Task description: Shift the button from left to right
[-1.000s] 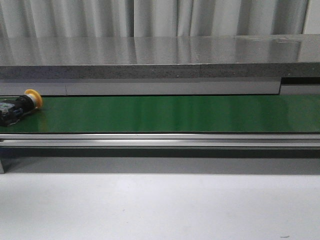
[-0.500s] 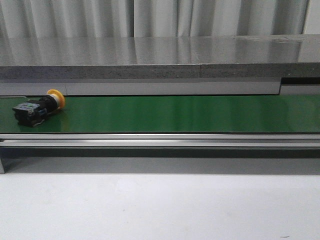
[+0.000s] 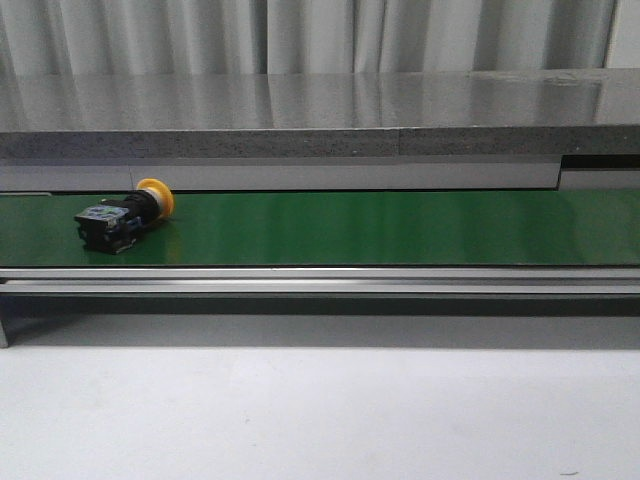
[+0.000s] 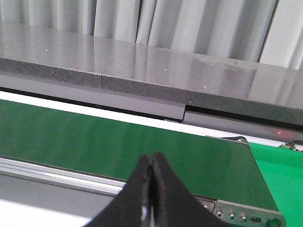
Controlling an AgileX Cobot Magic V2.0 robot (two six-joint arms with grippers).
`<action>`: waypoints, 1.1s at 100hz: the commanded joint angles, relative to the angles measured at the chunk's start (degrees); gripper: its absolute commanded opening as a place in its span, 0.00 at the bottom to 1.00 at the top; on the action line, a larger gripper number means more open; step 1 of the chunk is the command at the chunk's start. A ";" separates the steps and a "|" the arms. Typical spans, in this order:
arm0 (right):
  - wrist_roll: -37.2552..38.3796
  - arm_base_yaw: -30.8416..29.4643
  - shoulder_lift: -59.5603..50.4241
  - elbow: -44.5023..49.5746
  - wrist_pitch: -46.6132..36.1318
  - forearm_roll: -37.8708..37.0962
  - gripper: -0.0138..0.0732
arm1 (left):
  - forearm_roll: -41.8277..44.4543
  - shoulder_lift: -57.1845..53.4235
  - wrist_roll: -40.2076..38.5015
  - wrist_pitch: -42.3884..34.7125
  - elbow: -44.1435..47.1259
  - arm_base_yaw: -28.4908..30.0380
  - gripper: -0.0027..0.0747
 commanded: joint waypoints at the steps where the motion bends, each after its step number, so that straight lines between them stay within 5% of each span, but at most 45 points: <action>1: 0.02 -0.32 -1.03 -0.02 -4.69 -0.54 0.08 | -0.59 0.35 -0.06 -5.00 -0.98 -0.44 0.71; 26: 0.02 -0.32 -1.03 -0.02 -4.69 -0.54 0.08 | -0.59 0.35 -0.06 -4.67 -0.74 -0.44 0.65; 62: 0.02 -0.32 -1.03 -0.02 -4.69 -0.54 0.08 | -0.59 0.35 -0.06 -4.67 -0.74 -0.44 0.04; 110: 0.02 -0.32 -1.03 -0.02 -5.37 -0.54 0.08 | -0.59 0.35 -0.06 -4.67 -0.74 -0.44 0.04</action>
